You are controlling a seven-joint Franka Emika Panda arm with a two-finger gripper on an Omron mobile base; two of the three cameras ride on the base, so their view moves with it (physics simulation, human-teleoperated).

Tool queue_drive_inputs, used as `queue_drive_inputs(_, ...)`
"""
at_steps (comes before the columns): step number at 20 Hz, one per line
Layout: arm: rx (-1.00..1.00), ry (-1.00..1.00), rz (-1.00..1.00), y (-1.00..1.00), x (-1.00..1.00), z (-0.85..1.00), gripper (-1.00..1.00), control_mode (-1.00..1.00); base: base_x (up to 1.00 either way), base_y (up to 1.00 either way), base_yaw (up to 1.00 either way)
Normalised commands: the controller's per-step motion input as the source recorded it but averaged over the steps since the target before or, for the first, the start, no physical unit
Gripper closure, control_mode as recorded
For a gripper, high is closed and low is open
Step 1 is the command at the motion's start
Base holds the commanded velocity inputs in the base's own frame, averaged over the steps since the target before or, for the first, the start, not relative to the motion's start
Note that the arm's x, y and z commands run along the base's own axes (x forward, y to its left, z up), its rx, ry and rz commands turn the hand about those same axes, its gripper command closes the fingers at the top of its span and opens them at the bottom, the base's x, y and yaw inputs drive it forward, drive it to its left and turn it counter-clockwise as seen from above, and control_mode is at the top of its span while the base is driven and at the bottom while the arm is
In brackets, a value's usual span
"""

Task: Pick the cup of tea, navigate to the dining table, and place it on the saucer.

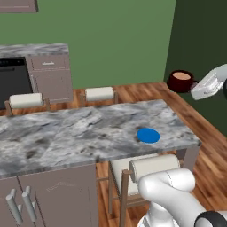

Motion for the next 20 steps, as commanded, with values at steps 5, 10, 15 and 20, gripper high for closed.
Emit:
queue_drive_inputs(5,-0.08,0.2,0.3,-0.1,0.47,-0.57,1.0,-1.0,0.0,0.0,0.0)
queue_drive_inputs(10,-0.09,0.16,0.28,-0.03,0.34,-0.64,1.0,-1.0,0.0,0.0,0.0)
queue_drive_inputs(15,-0.08,0.05,0.24,0.0,0.1,-0.62,1.0,-1.0,0.0,0.0,0.0)
queue_drive_inputs(20,-0.01,0.0,0.22,0.0,0.16,-0.59,1.0,-1.0,0.0,0.0,0.0)
